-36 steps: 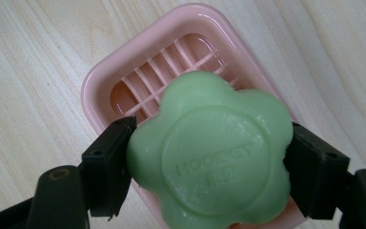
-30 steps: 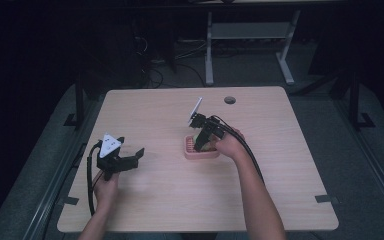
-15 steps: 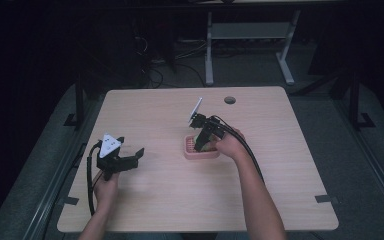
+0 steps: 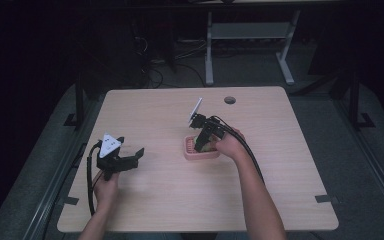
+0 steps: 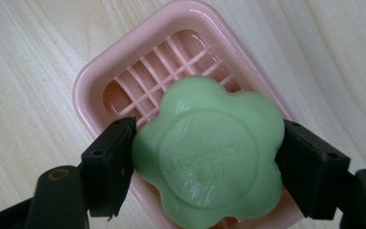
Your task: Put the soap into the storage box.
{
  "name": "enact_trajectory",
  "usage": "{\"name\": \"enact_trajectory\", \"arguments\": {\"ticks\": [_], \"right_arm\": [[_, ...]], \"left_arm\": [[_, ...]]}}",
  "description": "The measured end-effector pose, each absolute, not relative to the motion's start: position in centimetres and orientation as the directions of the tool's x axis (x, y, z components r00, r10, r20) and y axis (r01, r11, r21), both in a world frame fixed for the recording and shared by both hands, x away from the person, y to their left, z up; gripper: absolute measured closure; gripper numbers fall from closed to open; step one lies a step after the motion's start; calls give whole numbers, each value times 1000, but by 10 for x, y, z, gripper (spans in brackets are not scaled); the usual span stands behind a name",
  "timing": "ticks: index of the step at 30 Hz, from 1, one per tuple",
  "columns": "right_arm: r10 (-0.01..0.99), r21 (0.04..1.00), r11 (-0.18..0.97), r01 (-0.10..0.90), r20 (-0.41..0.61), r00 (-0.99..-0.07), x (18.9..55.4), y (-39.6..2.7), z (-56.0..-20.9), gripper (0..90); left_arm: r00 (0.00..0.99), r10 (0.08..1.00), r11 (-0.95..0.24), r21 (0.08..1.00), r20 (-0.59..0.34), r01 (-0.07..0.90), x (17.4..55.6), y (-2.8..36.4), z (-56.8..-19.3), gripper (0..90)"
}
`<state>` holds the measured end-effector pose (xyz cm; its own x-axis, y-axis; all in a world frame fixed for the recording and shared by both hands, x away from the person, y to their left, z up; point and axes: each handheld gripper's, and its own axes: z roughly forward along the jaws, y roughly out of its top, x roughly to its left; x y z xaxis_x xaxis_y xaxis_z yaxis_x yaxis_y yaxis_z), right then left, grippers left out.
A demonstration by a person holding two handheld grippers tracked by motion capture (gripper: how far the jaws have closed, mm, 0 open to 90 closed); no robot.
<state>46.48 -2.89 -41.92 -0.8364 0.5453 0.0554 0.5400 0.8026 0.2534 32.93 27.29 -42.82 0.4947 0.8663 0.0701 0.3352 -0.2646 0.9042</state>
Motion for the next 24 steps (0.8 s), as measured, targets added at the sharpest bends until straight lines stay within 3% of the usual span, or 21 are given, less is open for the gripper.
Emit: {"name": "enact_trajectory", "arguments": {"ticks": [24], "right_arm": [[560,309,776,550,66,-826,462,-38,-408,258]], "left_arm": [[502,862,-272,902,72,337,329,272,-428,143]]}}
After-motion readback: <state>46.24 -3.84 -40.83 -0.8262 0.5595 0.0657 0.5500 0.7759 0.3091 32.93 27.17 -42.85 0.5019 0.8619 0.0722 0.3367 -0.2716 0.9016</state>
